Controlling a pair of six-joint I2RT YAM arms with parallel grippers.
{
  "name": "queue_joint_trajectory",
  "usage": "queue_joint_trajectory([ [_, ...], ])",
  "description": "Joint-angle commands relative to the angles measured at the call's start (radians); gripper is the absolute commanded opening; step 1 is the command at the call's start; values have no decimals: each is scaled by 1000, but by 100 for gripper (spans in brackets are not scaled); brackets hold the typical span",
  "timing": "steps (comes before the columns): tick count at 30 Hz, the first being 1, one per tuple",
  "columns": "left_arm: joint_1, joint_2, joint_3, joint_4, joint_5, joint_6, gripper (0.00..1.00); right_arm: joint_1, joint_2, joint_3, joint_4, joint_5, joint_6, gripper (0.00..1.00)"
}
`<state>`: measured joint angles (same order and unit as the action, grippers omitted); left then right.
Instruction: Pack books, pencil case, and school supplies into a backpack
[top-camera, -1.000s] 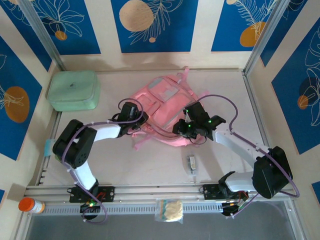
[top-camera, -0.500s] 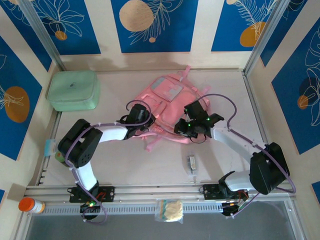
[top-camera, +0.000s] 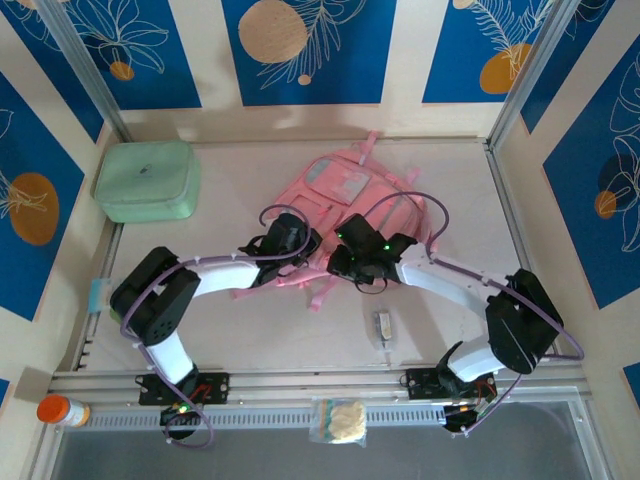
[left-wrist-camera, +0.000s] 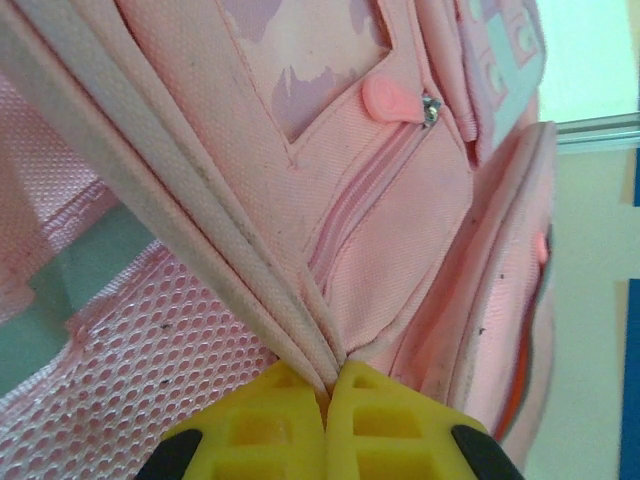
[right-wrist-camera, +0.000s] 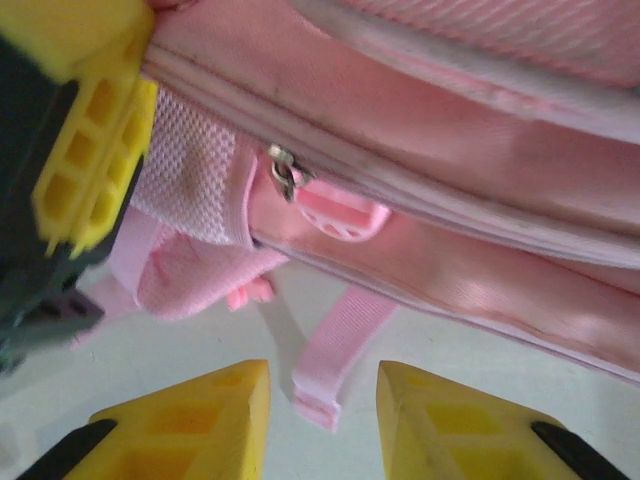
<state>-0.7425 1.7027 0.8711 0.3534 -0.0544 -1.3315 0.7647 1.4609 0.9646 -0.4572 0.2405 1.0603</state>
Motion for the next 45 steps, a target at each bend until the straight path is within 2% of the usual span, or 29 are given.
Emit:
queue_joint_trajectory([
  [1,-27,-64,6,92,22,-36,0,28,25,-2,128,111,105,33],
  [3,-35,-76,11,69,13,-31,0,49,33,-24,205,156,99,32],
  [7,-39,-83,-1,90,13,-49,0,59,68,-24,194,264,153,27],
  [10,-40,-80,2,95,20,-50,0,61,79,-74,335,286,97,26],
  [15,-40,-85,7,93,24,-45,0,70,92,-43,212,412,105,22],
  [25,-42,-80,16,85,25,-39,0,62,103,-52,322,443,-19,23],
  [31,-38,-92,14,53,7,-15,0,72,105,18,118,515,27,5],
  [36,-7,-109,-1,38,0,-5,0,94,47,-22,65,496,22,0],
  [42,40,-145,-15,-29,-17,46,0,75,-41,-73,-45,405,-15,0],
  [45,70,-158,-31,-56,-3,62,0,51,-114,-131,-53,329,-82,0],
])
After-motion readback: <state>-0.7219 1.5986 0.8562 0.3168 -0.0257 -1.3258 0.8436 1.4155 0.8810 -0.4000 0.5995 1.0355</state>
